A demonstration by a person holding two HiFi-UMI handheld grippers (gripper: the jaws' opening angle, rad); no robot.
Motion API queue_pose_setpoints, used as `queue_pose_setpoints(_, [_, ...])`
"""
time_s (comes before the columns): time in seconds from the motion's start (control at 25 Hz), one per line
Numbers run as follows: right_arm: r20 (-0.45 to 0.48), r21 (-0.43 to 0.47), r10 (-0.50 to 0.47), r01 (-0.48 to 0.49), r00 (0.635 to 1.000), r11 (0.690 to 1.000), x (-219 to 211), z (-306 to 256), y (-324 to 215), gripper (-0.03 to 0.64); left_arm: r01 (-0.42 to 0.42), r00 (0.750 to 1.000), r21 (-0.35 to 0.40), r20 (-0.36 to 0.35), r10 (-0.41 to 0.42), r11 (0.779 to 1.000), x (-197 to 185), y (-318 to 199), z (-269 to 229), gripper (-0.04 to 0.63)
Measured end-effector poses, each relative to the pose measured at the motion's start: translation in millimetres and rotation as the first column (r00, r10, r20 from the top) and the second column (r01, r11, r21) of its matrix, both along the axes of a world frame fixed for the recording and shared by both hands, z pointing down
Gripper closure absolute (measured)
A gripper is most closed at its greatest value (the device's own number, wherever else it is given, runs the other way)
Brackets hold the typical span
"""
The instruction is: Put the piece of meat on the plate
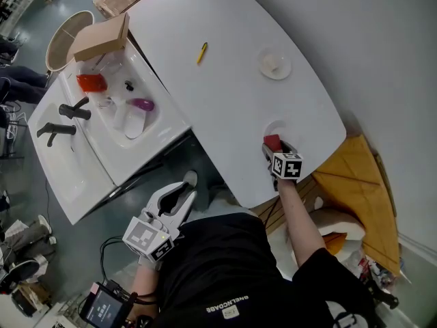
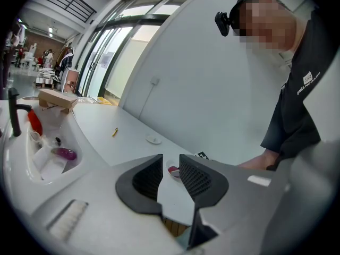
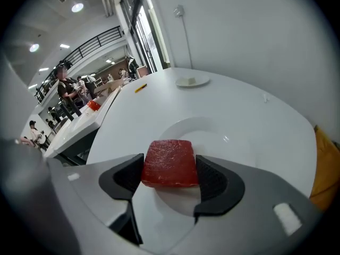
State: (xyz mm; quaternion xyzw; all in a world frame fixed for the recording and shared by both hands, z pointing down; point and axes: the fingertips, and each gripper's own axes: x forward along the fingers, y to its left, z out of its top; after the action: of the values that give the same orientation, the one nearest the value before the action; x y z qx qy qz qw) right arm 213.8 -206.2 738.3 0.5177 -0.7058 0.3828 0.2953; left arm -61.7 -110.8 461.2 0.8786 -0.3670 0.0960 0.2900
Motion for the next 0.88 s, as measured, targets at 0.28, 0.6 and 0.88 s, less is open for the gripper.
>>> queue_pose_setpoints(0.28, [-0.087, -0.003, -0.095, 0.095, 0.992, 0.995, 2, 6, -12, 0.305, -0.001, 1.000, 0.008, -0.007, 0.001, 1.000, 1, 0, 0, 0.491])
queue_pose_setpoints(0.6, [-0.141, 0.003, -0.164, 0.166, 0.976, 0.986, 0, 8, -40, 0.304, 0.004, 1.000, 0.009, -0.010, -0.004, 1.000, 0, 0, -1, 0.491])
queue_pose_setpoints(0.88, [-0.163, 0.016, -0.174, 0.179, 0.971, 0.984, 2, 0, -60, 0.269, 0.013, 1.000, 0.008, -0.005, -0.013, 1.000, -1, -1, -1, 0.491])
